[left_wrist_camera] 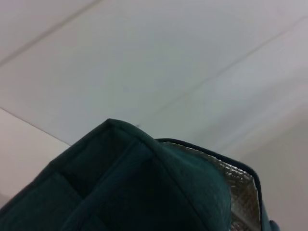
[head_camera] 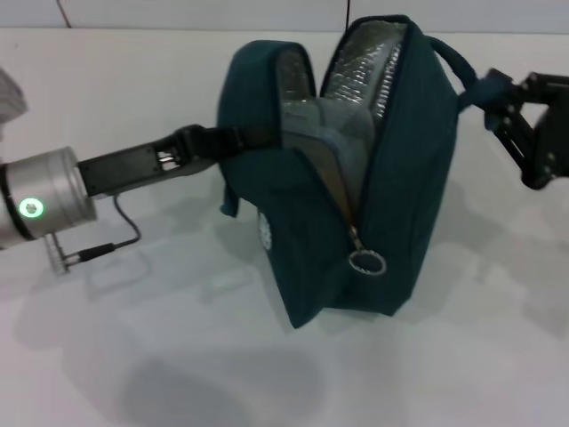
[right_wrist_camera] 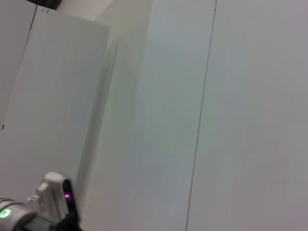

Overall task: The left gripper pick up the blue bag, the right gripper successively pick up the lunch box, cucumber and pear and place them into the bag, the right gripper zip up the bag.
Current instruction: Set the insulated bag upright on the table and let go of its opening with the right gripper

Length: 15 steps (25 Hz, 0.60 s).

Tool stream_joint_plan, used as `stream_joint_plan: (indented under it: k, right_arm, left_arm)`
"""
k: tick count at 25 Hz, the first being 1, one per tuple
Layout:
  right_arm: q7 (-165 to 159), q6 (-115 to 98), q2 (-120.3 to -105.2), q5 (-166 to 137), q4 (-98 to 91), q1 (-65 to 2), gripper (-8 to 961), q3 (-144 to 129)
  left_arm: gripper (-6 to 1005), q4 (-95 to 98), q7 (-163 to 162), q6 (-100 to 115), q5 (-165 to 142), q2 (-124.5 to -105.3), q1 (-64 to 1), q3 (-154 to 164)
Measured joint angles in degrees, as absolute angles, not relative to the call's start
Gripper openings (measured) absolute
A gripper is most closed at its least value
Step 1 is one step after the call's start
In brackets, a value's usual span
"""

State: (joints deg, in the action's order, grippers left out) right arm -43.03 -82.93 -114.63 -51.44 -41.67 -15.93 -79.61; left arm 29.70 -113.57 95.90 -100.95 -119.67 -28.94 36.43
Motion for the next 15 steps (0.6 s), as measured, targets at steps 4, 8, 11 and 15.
stream_joint_plan:
  k: [4, 8, 11, 15]
  right_arm:
    - [-43.0, -85.1, -113.75, -51.5, -41.7, -14.1, 65, -79.6]
    - [-42.8, -85.4, -113.14, -51.5, -41.2, -13.0, 69, -79.5]
    - [-42.8, -85.9, -112.49, -52.2, -40.7, -12.8, 71, -79.4]
    - [-43.1, -86.4, -112.30, -54.7, -40.4, -12.8, 75, -77.8]
  left_arm:
    - [45, 27.5, -112.7, 95.6, -100.9, -119.85, -30.6, 39.1]
    - [45, 24.4, -110.3, 95.1, -100.8, -119.94, -31.6, 39.8]
    - [45, 22.3, -109.2, 94.6, -100.8, -119.97, -32.6, 39.8]
    - [45, 21.2, -108.6, 94.2, -100.8, -120.18, -33.1, 40.1]
